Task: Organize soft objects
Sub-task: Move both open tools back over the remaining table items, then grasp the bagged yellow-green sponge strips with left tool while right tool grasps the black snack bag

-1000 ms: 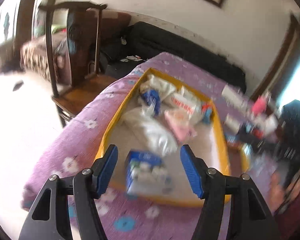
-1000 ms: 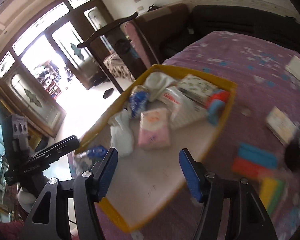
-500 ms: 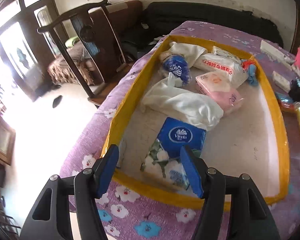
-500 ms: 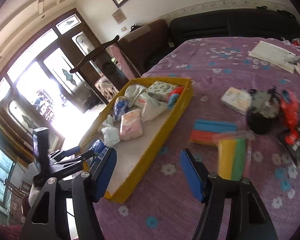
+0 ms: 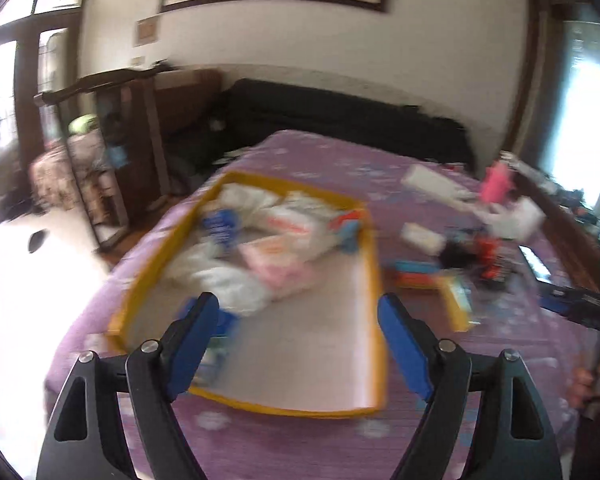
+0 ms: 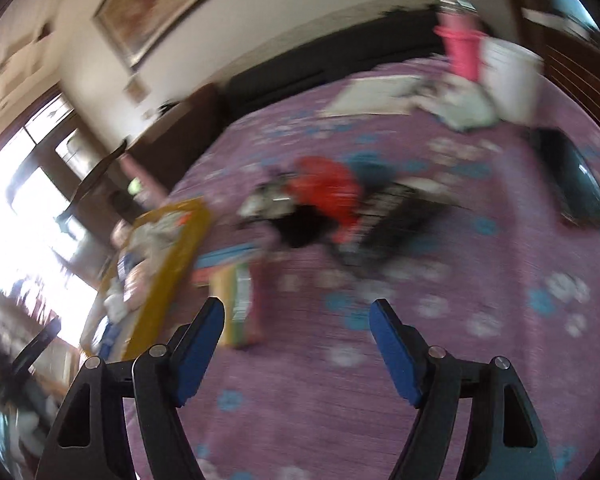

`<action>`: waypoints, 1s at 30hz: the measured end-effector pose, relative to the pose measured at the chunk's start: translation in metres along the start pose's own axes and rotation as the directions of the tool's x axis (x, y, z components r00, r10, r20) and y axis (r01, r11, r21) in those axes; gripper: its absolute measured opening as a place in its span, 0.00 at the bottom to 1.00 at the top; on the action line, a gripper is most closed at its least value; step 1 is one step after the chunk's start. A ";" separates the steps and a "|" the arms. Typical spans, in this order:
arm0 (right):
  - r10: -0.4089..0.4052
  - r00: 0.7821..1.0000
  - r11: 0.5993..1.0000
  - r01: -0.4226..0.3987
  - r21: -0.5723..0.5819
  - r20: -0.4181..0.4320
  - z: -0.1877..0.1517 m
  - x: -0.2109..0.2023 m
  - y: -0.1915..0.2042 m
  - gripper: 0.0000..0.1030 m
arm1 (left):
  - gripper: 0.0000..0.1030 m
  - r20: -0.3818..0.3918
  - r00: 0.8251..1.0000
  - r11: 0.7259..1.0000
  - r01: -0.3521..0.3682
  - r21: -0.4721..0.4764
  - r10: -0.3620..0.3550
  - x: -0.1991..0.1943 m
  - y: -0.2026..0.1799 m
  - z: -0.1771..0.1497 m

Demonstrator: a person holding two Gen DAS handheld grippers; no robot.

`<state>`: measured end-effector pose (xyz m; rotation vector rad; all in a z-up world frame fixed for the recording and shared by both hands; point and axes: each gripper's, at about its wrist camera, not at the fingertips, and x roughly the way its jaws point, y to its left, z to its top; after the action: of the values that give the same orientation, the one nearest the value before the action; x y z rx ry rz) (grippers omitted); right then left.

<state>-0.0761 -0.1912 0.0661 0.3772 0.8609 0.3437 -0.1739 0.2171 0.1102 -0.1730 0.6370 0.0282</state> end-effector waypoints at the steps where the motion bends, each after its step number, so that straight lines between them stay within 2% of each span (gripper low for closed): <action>1: -0.026 1.000 1.000 0.025 0.011 0.007 0.002 -0.002 -0.007 0.77 | 0.79 0.004 1.000 0.999 0.031 0.018 -0.031 0.000 -0.012 -0.001; 5: -0.110 0.994 0.994 0.110 -0.008 0.011 0.014 0.005 -0.015 0.77 | 0.79 -0.045 0.993 0.992 0.113 0.051 -0.111 0.013 -0.048 -0.009; 9: -0.135 0.990 0.989 0.137 -0.057 0.027 0.025 0.010 -0.002 0.77 | 0.79 -0.115 0.982 0.985 0.156 0.074 -0.147 0.022 -0.068 -0.019; 14: -0.120 0.992 0.986 0.123 -0.112 0.035 0.027 0.020 0.015 0.77 | 0.79 -0.145 0.979 0.979 0.163 0.123 -0.144 0.019 -0.081 -0.029; 18: -0.118 0.993 0.985 0.119 -0.125 0.013 0.019 0.028 0.017 0.77 | 0.80 -0.160 0.977 0.979 0.163 0.121 -0.143 0.022 -0.082 -0.032; 27: -0.173 0.985 0.975 0.171 -0.142 -0.002 0.021 0.035 0.007 0.77 | 0.80 -0.226 0.952 0.973 0.225 0.055 -0.208 0.037 -0.084 -0.038; 30: -0.240 0.971 0.964 0.238 -0.122 -0.001 0.024 0.045 -0.001 0.78 | 0.80 -0.234 0.950 0.972 0.228 0.059 -0.209 0.039 -0.087 -0.040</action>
<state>-0.0301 -0.1766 0.0505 0.1554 0.8854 0.1740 -0.1593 0.1233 0.0684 -0.1651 0.8421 -0.2359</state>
